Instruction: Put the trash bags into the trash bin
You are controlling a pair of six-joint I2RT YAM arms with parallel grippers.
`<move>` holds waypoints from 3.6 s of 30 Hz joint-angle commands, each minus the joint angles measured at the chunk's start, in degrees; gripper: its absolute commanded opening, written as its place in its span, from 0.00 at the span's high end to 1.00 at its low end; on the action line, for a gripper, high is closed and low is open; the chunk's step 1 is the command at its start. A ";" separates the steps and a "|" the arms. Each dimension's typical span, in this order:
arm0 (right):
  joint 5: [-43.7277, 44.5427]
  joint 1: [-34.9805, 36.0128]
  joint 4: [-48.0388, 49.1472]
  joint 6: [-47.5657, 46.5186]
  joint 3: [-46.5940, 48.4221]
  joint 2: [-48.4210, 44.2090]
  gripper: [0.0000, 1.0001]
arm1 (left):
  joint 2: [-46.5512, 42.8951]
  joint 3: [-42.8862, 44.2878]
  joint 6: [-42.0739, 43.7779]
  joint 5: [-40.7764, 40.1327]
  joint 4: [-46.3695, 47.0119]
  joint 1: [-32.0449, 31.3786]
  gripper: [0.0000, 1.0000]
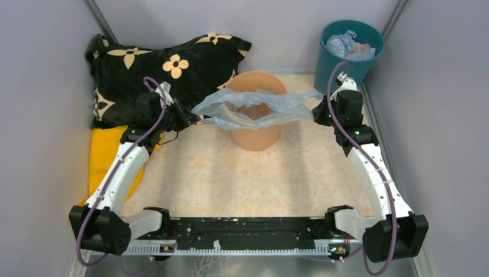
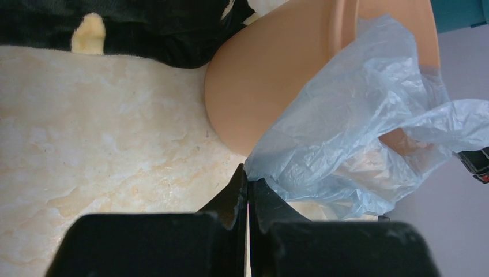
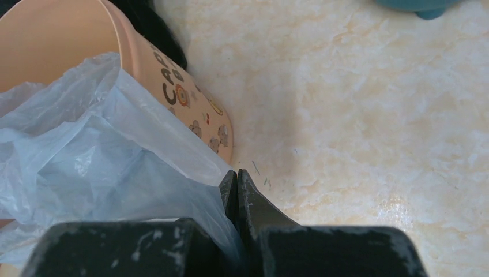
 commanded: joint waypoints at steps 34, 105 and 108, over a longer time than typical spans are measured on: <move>-13.71 -0.54 -2.99 -3.85 -2.28 -8.56 1.00 | -5.28 1.16 1.94 13.65 -2.65 4.11 1.00; -6.09 2.36 7.97 3.42 19.46 34.61 1.00 | 29.50 19.02 1.13 16.79 6.67 1.88 1.00; -3.62 4.15 9.06 2.64 18.04 31.40 1.00 | 29.82 21.46 1.29 18.01 7.78 0.34 1.00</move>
